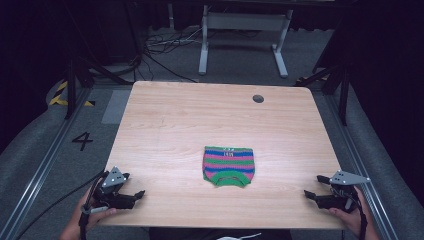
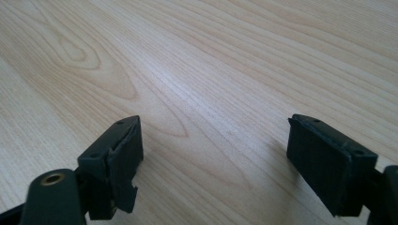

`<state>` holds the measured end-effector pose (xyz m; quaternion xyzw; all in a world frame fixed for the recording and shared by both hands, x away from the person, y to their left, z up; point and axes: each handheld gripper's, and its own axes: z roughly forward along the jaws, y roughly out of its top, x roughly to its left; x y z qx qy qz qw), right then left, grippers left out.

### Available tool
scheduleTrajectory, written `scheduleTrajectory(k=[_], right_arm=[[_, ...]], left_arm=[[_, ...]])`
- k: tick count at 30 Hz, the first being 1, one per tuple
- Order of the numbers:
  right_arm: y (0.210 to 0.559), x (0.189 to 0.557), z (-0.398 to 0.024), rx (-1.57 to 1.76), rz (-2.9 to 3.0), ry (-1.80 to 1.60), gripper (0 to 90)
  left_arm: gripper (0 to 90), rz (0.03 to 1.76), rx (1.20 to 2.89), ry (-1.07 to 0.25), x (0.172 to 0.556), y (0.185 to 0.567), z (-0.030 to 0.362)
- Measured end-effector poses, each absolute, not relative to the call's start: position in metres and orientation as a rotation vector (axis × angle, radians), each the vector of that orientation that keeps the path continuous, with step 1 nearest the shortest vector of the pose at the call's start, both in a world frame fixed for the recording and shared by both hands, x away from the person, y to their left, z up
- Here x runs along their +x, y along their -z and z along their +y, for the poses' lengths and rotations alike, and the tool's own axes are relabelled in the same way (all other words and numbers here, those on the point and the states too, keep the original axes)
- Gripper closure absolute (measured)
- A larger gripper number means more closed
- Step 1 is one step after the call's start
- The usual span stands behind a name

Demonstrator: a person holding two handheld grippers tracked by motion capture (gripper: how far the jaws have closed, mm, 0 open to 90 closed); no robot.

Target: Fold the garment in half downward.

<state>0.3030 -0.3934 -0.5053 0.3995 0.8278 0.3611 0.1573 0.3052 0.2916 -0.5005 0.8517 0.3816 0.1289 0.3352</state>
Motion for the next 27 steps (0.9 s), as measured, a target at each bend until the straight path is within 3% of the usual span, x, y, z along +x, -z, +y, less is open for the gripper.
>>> scheduleTrajectory(k=[27], right_arm=[[0.5054,0.3037,-0.3932,1.145,2.369,-1.032,18.6]], left_arm=[[0.1,1.062,2.237,-0.342,0.3109,0.5019,0.2872]])
